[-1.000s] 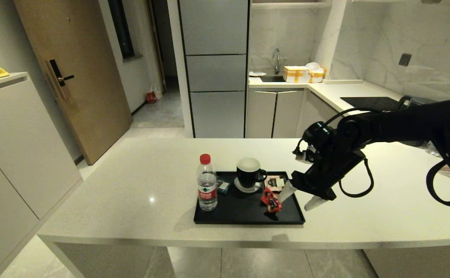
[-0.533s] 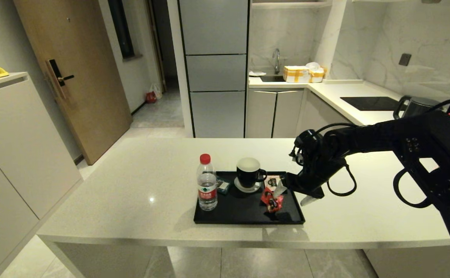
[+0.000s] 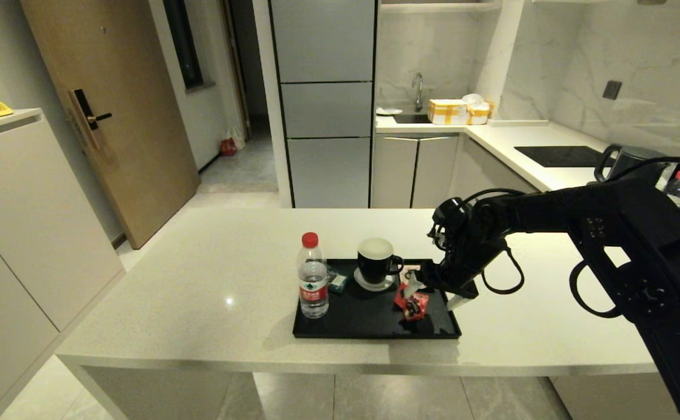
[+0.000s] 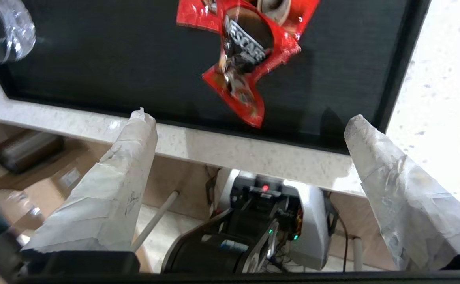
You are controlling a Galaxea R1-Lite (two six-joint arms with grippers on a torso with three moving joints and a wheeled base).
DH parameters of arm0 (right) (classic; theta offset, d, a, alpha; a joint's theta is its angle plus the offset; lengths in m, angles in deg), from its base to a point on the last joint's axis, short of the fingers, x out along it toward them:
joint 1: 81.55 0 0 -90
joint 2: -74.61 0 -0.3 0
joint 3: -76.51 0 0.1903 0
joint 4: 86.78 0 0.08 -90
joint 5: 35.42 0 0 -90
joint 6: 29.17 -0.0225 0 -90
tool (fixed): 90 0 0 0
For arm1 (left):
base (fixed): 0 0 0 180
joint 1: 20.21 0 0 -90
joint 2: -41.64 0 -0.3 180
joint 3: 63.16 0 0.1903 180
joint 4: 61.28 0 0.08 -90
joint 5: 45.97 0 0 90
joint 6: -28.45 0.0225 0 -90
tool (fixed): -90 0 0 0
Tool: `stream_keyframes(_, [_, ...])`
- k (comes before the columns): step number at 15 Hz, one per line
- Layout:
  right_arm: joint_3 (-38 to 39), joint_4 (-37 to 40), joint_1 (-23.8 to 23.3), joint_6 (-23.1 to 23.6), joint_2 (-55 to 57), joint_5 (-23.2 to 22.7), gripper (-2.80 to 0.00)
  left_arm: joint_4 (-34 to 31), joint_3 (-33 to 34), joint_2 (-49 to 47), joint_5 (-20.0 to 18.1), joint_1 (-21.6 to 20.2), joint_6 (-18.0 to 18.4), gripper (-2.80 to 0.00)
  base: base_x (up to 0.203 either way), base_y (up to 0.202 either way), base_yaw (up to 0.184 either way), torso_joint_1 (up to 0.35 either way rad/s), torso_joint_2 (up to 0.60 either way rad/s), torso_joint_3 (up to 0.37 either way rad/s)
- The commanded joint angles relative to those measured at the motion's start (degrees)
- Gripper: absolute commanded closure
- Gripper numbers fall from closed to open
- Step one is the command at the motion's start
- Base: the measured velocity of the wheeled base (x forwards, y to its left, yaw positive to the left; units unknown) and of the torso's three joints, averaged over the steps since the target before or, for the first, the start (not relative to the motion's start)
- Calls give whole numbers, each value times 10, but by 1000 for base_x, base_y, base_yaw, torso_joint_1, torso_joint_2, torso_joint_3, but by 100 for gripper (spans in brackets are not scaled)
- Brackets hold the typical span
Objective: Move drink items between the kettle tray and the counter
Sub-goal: Pick up the tea bag
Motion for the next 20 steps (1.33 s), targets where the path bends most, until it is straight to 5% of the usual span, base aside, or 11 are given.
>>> stream_keyframes(1, [-3, 6, 10, -10, 18, 20, -280, 0, 0, 0, 0, 0, 0, 0, 0, 0, 0, 0, 0, 0])
stream_keyframes(5, [15, 45, 13, -3, 11, 59, -280, 0, 0, 0, 0, 0, 0, 0, 0, 0, 0, 0, 0, 0])
stream_keyframes(10, [43, -10, 18, 2, 13, 74, -280, 0, 0, 0, 0, 0, 0, 0, 0, 0, 0, 0, 0, 0])
stream_keyframes(14, [179, -214, 17, 28, -17, 62, -280, 0, 0, 0, 0, 0, 0, 0, 0, 0, 0, 0, 0, 0])
stream_keyframes(20, [209, -324, 15, 51, -13, 61, -280, 0, 0, 0, 0, 0, 0, 0, 0, 0, 0, 0, 0, 0])
